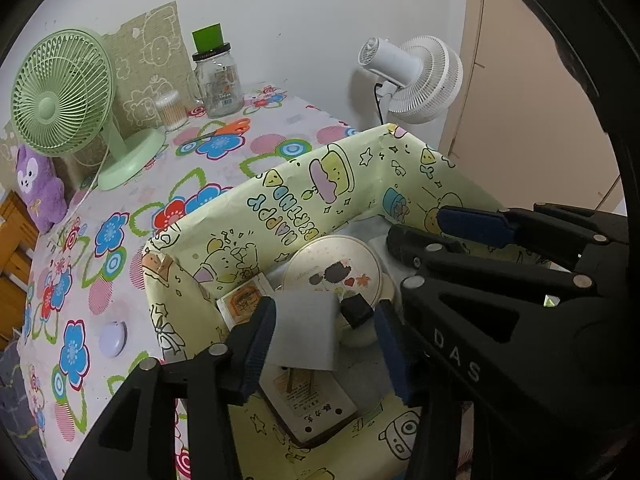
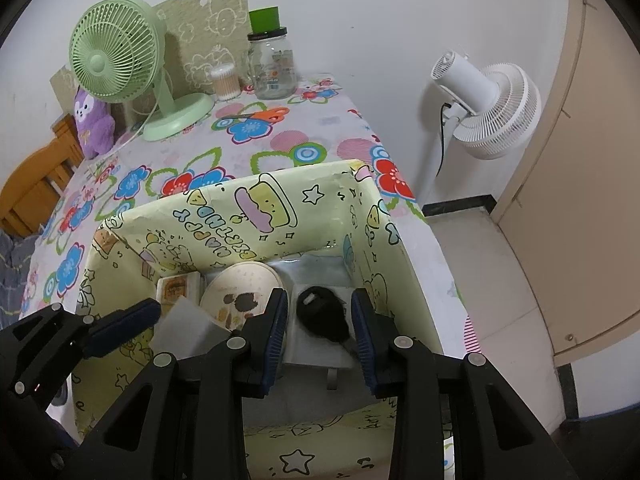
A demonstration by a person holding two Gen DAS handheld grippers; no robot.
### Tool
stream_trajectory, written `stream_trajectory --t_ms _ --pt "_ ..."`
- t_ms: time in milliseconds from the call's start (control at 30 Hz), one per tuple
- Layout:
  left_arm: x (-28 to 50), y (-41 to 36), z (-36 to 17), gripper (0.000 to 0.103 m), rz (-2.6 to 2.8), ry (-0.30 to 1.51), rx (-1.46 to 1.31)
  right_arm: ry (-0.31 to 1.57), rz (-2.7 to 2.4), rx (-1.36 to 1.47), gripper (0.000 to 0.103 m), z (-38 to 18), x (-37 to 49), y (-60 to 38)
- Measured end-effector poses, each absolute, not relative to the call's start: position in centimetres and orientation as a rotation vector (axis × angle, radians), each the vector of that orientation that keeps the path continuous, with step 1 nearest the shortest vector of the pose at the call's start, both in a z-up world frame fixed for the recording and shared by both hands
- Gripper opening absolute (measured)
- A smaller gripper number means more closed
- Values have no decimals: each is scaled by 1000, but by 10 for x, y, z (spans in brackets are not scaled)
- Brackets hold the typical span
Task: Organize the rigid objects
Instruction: 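Lower and release the charger with left tool while right tool releases the key fob in the box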
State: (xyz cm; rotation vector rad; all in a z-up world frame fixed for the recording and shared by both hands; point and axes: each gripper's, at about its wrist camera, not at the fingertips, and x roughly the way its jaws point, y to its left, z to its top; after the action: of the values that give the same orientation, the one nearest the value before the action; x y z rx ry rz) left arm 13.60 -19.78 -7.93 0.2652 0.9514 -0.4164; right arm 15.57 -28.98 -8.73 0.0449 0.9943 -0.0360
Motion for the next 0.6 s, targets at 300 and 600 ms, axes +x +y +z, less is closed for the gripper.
stream_trajectory --t_ms 300,600 --pt "126 -189 -68 72 -410 909 256 988 -12 58 61 -82 147 -280" --pt "110 -174 -55 81 -396 860 247 946 -13 56 72 -66 129 -270"
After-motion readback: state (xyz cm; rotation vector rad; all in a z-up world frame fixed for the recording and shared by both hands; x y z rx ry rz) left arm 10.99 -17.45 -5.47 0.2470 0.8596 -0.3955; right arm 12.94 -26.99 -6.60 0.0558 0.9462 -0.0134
